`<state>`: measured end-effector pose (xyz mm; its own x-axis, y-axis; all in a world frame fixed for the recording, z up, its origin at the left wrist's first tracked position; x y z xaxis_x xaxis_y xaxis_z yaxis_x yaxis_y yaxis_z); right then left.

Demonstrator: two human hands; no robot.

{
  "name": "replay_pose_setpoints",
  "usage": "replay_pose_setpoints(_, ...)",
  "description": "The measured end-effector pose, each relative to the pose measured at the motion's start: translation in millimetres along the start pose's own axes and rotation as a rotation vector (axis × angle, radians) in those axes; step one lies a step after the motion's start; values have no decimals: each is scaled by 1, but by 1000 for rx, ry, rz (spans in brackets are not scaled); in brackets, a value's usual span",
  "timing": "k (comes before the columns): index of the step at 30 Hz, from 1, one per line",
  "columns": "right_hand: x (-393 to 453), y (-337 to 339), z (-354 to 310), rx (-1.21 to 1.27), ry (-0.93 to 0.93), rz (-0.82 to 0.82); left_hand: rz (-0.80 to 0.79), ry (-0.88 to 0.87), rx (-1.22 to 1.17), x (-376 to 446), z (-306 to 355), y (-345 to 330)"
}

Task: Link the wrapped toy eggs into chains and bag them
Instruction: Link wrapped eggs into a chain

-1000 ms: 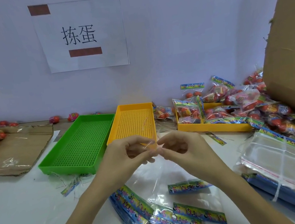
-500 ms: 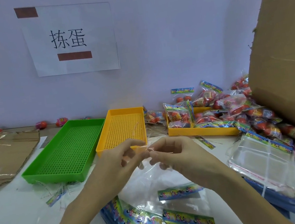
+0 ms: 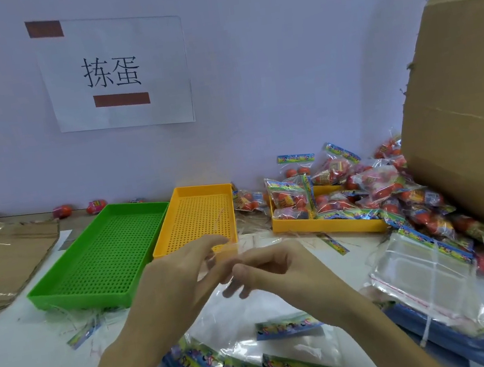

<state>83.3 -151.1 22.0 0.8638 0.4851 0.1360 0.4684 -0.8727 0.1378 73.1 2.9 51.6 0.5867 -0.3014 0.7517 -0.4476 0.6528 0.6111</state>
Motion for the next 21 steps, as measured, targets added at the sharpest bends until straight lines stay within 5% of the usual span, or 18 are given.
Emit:
replay_pose_setpoints(7, 0, -23, 23, 289, -221, -212, -4, 19, 7, 0, 10, 1)
replay_pose_setpoints(12, 1, -14, 24, 256, -209, -173, -37, 58, 28, 0, 3, -2)
replay_pose_setpoints(16, 2, -3, 12, -49, -70, -71, -259, 43, -5, -1, -10, -10)
replay_pose_setpoints(21, 1, -8, 13, -240, -7, -49, -458, 125, -324, -6, -20, -20)
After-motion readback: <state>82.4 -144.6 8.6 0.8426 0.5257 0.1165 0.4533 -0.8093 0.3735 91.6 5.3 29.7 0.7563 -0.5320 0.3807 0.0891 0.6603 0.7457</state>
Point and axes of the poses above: each hand's wrist, its own x-axis towards the middle knuckle, its own y-axis out of the back of the hand, z = x × y, the point moved 7 cm from there along x, towards the middle knuckle, and after that the axes turned 1 degree about z, right-handed, at the moved point
